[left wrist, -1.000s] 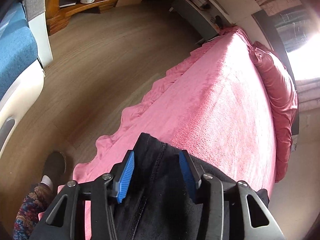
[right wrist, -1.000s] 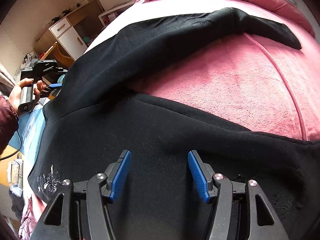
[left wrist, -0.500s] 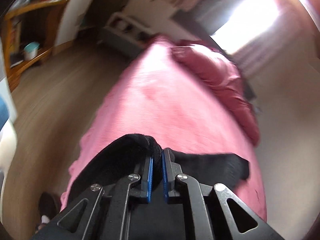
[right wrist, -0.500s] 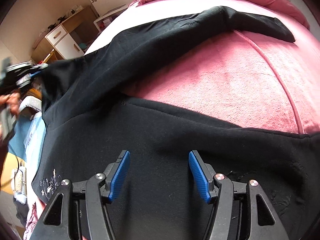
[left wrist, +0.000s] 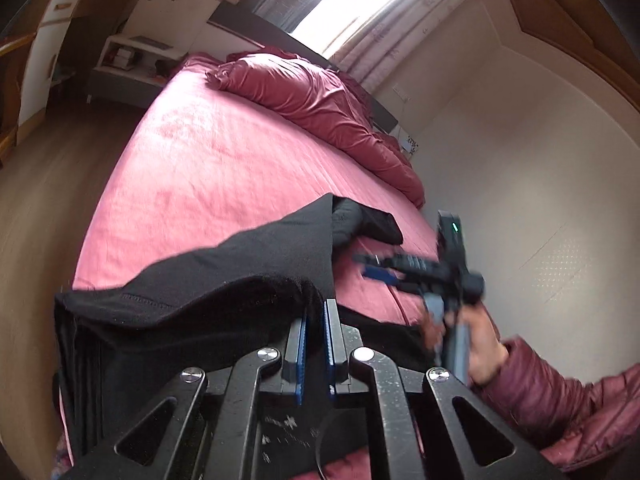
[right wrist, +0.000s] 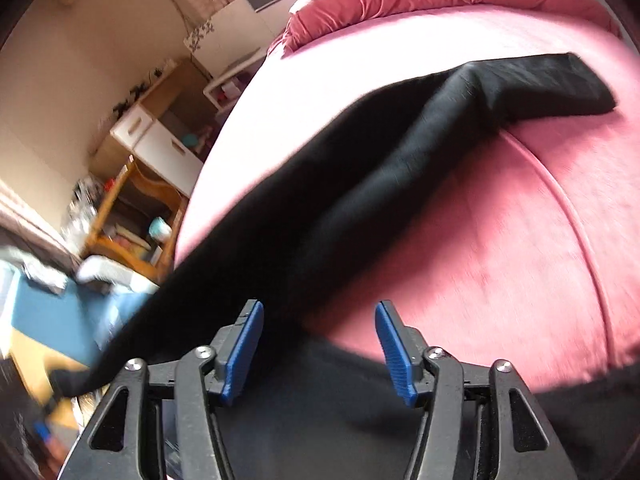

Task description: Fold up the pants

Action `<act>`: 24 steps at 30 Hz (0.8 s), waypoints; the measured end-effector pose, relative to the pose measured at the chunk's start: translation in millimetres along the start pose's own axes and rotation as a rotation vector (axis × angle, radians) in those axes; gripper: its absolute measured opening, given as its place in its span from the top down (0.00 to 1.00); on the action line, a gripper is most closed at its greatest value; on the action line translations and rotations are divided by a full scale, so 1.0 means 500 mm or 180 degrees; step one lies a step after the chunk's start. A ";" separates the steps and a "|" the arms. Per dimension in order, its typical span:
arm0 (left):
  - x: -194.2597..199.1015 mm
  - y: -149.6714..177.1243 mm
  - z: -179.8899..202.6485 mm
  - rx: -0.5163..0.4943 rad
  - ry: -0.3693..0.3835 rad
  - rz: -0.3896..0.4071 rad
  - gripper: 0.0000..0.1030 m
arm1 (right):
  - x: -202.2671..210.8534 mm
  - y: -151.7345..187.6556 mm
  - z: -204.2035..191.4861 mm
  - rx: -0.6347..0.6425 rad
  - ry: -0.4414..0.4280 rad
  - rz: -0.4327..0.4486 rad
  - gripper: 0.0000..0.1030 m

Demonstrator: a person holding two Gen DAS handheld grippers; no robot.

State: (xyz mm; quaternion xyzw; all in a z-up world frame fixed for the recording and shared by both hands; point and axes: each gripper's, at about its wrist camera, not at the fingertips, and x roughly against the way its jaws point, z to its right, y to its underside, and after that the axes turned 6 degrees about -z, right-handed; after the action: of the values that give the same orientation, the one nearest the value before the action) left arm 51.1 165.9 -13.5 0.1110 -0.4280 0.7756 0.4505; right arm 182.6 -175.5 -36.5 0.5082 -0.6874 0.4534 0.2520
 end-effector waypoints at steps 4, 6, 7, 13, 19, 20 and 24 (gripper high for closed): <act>0.016 0.022 -0.012 0.0115 -0.0060 -0.0046 0.93 | -0.037 -0.100 0.004 -0.0269 -0.0129 -0.0008 0.49; 0.026 0.031 -0.006 0.0142 -0.0067 -0.0038 0.93 | -0.062 -0.148 0.014 -0.0425 -0.0111 -0.0012 0.50; 0.025 0.030 -0.004 0.0152 -0.0067 -0.0043 0.93 | -0.070 -0.166 0.021 -0.0512 -0.0083 -0.0008 0.50; 0.041 0.012 -0.002 0.0202 -0.0021 -0.0011 0.93 | -0.131 -0.259 0.071 -0.0903 0.0148 -0.0037 0.76; 0.049 -0.080 -0.054 0.0382 -0.0347 0.0096 0.93 | -0.112 -0.296 0.074 -0.0850 0.0126 0.0104 0.90; 0.056 -0.117 -0.070 0.0406 -0.0450 0.0177 0.93 | -0.091 -0.294 0.073 -0.0806 0.0071 0.0135 0.90; 0.080 -0.254 -0.134 0.0544 -0.0770 0.0422 0.93 | -0.016 -0.284 0.034 -0.0605 -0.0249 0.0331 0.90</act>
State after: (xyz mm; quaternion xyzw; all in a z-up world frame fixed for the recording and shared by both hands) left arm 143.3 270.3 39.4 0.2131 -0.4180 0.8182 0.3324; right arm 319.2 -197.1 1.3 0.4629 -0.7621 0.3785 0.2482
